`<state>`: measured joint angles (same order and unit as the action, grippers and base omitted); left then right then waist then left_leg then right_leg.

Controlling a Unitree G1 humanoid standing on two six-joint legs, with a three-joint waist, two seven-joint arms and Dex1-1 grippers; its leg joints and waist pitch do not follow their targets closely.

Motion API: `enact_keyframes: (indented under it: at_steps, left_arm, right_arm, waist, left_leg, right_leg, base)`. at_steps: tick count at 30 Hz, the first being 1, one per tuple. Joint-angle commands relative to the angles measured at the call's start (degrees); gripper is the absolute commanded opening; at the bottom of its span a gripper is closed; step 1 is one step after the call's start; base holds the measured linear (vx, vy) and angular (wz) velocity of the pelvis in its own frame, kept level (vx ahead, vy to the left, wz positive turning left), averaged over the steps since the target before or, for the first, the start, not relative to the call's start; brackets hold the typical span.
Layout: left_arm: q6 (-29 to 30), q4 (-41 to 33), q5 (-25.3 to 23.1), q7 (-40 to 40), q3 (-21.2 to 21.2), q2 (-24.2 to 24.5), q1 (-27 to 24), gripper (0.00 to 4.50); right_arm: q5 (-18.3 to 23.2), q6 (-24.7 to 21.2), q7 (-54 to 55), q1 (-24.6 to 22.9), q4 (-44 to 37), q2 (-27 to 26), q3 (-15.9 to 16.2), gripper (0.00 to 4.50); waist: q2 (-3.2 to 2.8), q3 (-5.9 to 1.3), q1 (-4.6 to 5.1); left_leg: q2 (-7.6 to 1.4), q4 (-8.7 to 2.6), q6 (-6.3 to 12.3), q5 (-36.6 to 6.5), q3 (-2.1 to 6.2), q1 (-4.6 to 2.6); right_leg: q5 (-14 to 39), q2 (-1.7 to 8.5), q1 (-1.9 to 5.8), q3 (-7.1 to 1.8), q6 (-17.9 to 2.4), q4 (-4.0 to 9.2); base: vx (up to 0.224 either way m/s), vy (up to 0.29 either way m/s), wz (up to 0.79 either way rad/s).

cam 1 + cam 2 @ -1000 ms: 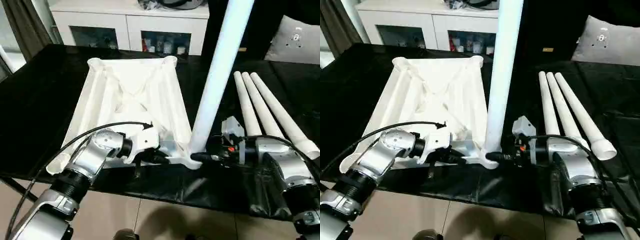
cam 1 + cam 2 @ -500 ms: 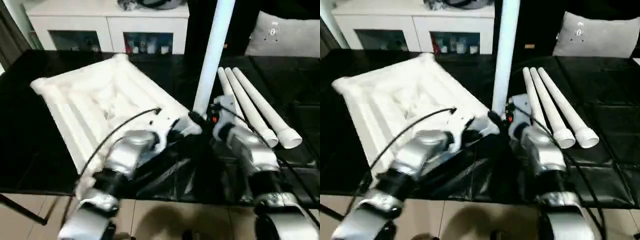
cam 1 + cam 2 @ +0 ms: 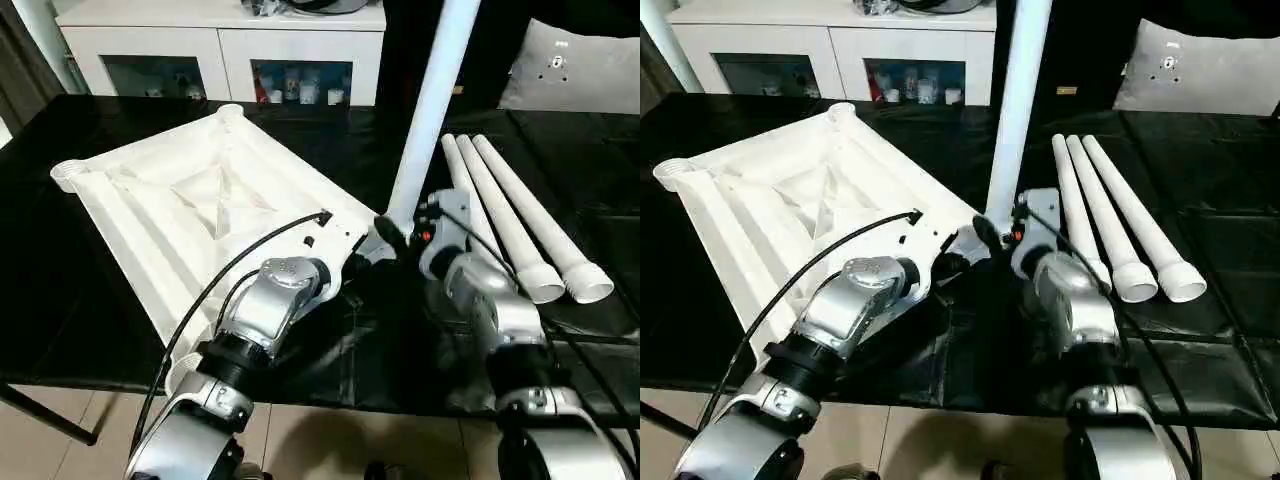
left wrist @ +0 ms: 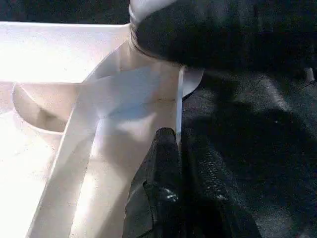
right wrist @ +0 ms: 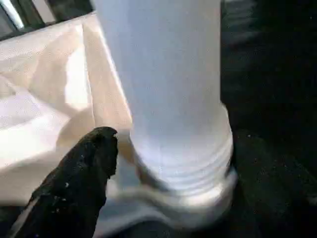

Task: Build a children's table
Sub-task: Rotate leg to tighten

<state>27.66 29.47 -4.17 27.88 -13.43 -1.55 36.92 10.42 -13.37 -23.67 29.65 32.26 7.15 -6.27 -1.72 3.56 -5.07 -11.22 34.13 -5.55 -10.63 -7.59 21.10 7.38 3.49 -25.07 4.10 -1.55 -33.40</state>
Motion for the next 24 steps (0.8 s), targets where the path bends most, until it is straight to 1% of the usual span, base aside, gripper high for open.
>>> enact_keyframes:
  at_steps: [1, 2, 3, 4, 5, 6, 7, 10, 13, 14, 15, 16, 18, 19, 20, 21, 22, 23, 24]
  left_arm:
    - [-3.9, -1.7, 0.0, -0.6, 0.5, 0.3, 3.0, 0.00]
    - [-5.3, -1.5, -0.5, -0.4, -0.1, 0.7, 3.0, 0.00]
    - [-5.7, -1.5, -0.3, -0.1, 0.0, 0.8, 3.0, 0.00]
    - [-5.8, -1.6, 0.4, 0.6, 0.2, 0.8, 2.9, 0.27]
    - [-6.0, -2.1, 1.0, 1.7, 0.3, 0.8, 2.7, 0.43]
    - [-5.7, -3.3, 2.2, 3.5, 0.3, 0.9, 2.2, 0.43]
    - [-6.0, -3.8, 2.3, 4.4, -0.1, 1.0, 2.0, 0.43]
    - [-8.5, -3.6, 1.1, 2.8, -0.3, 1.3, 2.0, 0.43]
    - [-7.4, -5.1, 0.7, 3.5, -0.7, 3.2, 1.4, 0.43]
    - [-6.7, -6.5, 0.8, 3.7, -0.2, 4.4, 0.7, 0.43]
    - [-6.3, -7.3, 0.8, 3.8, 0.1, 5.0, 0.4, 0.43]
    - [-5.9, -8.2, 0.8, 3.7, 0.5, 5.7, 0.0, 0.43]
    - [-5.7, -8.8, 0.8, 3.9, 0.8, 6.1, -0.3, 0.43]
    - [-5.3, -10.2, 1.1, 4.7, 1.4, 7.2, -1.1, 0.43]
    - [-4.3, -13.1, 2.0, 7.0, 1.8, 9.1, -2.9, 0.43]
    - [-4.1, -13.5, 2.3, 7.5, 1.8, 9.5, -3.3, 0.43]
    - [-3.7, -14.9, 2.6, 8.8, 1.5, 10.8, -5.0, 0.43]
    - [-3.8, -14.8, 2.3, 8.6, 1.3, 11.0, -5.2, 0.43]
    - [-4.1, -14.5, 1.7, 8.3, 0.9, 11.2, -5.4, 0.43]
  right_arm:
    - [0.9, -1.1, -0.8, -0.7, -3.4, 0.7, -0.2, 4.06]
    - [2.5, -2.3, -1.6, -1.9, -6.6, 1.0, -1.2, 4.17]
    - [3.6, -3.0, -1.9, -2.6, -8.7, 1.2, -2.0, 4.26]
    - [5.0, -3.6, -2.1, -3.5, -11.2, 1.2, -2.9, 4.37]
    - [5.9, -3.8, -2.6, -4.3, -13.2, 1.3, -3.2, 4.45]
    - [6.4, -3.3, -3.0, -5.5, -15.9, 1.5, -3.4, 4.45]
    - [6.6, -2.5, -3.3, -6.0, -16.9, 1.7, -3.5, 4.45]
    - [7.4, -1.7, -4.7, -6.8, -18.6, 2.3, -3.1, 4.45]
    - [9.6, -1.9, -7.9, -6.6, -19.5, 3.2, -3.7, 4.45]
    - [12.2, -3.3, -11.0, -6.5, -20.3, 3.8, -4.2, 4.45]
    - [12.8, -3.5, -12.2, -6.5, -20.8, 4.2, -4.3, 4.45]
    - [13.2, -3.8, -13.1, -6.6, -21.4, 4.7, -4.4, 4.45]
    - [13.1, -3.4, -13.6, -6.6, -21.5, 5.1, -4.2, 4.45]
    - [13.7, -3.8, -15.4, -6.4, -21.6, 5.9, -3.9, 4.45]
    - [14.4, -4.3, -18.5, -6.0, -21.4, 7.3, -3.2, 4.45]
    - [14.3, -4.4, -18.8, -5.8, -21.1, 7.5, -3.1, 4.45]
    - [13.5, -3.9, -19.3, -4.6, -19.1, 8.4, -2.8, 4.45]
    - [13.2, -3.5, -19.1, -4.3, -18.6, 8.4, -2.8, 4.45]
    - [13.1, -3.4, -19.0, -3.9, -18.0, 8.4, -2.9, 4.45]
  waist:
    - [1.03, -4.91, -0.46]
    - [1.16, -4.99, -0.45]
    - [1.18, -4.94, -0.55]
    - [1.20, -4.97, -0.56]
    - [1.20, -5.06, -0.64]
    - [0.89, -4.97, -0.69]
    - [0.95, -4.96, -0.77]
    - [0.82, -4.82, -0.71]
    - [0.78, -4.79, -0.87]
    - [0.92, -4.85, -0.84]
    - [0.93, -4.83, -0.89]
    - [0.84, -4.87, -0.82]
    - [0.81, -4.88, -0.73]
    - [1.55, -4.87, -0.66]
    - [1.55, -5.06, -0.83]
    - [1.28, -4.99, -0.74]
    - [1.43, -5.15, -0.70]
    - [1.29, -5.05, -0.64]
    - [1.23, -4.94, -0.60]
  left_leg:
    - [0.01, -3.24, 5.70, -6.2, -1.24, 0.54]
    - [-0.06, -3.22, 5.78, -6.1, -1.22, 0.50]
    - [-0.03, -3.19, 6.15, -5.7, -1.26, 0.55]
    - [-0.05, -3.21, 6.44, -5.2, -1.22, 0.65]
    - [-0.10, -3.16, 6.48, -5.0, -1.19, 0.60]
    - [-0.05, -3.12, 6.56, -5.1, -1.29, 0.58]
    - [-0.10, -3.21, 6.42, -5.3, -1.20, 0.62]
    - [-0.03, -3.24, 5.96, -6.4, -1.26, 0.53]
    - [-0.02, -3.35, 5.66, -7.9, -1.18, 0.45]
    - [-0.09, -3.37, 5.61, -7.8, -1.16, 0.53]
    - [-0.14, -3.35, 5.86, -7.7, -1.09, 0.69]
    - [-0.18, -3.29, 5.86, -7.3, -1.11, 0.62]
    - [-0.11, -3.22, 5.77, -6.7, -1.19, 0.63]
    - [-0.02, -3.21, 5.84, -6.5, -1.30, 0.73]
    - [-0.30, -3.26, 5.79, -5.8, -1.07, 0.77]
    - [-0.34, -3.20, 6.13, -5.0, -1.12, 0.90]
    - [-0.46, -3.09, 6.14, -4.6, -1.13, 0.75]
    - [-0.48, -3.17, 6.26, -4.4, -1.14, 0.86]
    - [-0.44, -3.04, 6.05, -5.1, -1.41, 0.57]
  right_leg:
    - [19.0, 3.20, 5.02, -1.50, -7.1, 4.29]
    - [18.7, 3.22, 5.04, -1.50, -7.2, 4.17]
    - [18.2, 3.13, 5.07, -1.58, -6.9, 4.21]
    - [17.3, 3.18, 5.20, -1.62, -6.9, 4.06]
    - [17.1, 3.24, 5.08, -1.61, -7.1, 3.93]
    - [17.5, 3.18, 4.98, -1.57, -7.0, 4.24]
    - [18.0, 3.25, 5.04, -1.59, -7.0, 4.14]
    - [20.1, 3.16, 4.82, -1.47, -6.8, 4.49]
    - [22.9, 3.26, 4.82, -1.34, -5.8, 4.73]
    - [22.9, 3.28, 4.92, -1.35, -5.7, 4.68]
    - [22.3, 3.36, 5.07, -1.37, -5.8, 4.55]
    - [21.8, 3.26, 4.90, -1.38, -5.8, 4.53]
    - [21.2, 3.16, 4.81, -1.39, -5.8, 4.48]
    - [21.2, 3.08, 4.87, -1.37, -5.7, 4.53]
    - [20.2, 3.44, 5.13, -1.43, -6.5, 3.94]
    - [18.8, 3.42, 5.03, -1.52, -7.2, 3.78]
    - [17.5, 3.39, 4.89, -1.52, -8.0, 3.39]
    - [17.3, 3.37, 4.85, -1.51, -8.3, 3.45]
    - [17.9, 3.21, 4.51, -1.49, -8.5, 3.68]
  base:
    - [0.000, 0.000, 0.00]
    - [0.000, 0.000, 0.00]
    - [0.000, 0.000, 0.00]
    - [0.000, 0.000, 0.00]
    - [0.000, 0.000, 0.00]
    - [0.000, 0.000, 0.00]
    - [0.000, 0.000, 0.00]
    - [0.000, 0.000, 0.00]
    - [0.000, 0.000, 0.00]
    - [0.000, 0.000, 0.00]
    - [0.000, 0.000, 0.00]
    - [0.000, 0.000, 0.00]
    - [0.000, 0.000, 0.00]
    - [0.000, 0.000, 0.00]
    - [0.000, 0.000, 0.00]
    - [0.000, 0.000, 0.00]
    - [0.000, 0.000, 0.00]
    - [0.000, 0.000, 0.00]
    - [0.000, 0.000, 0.00]
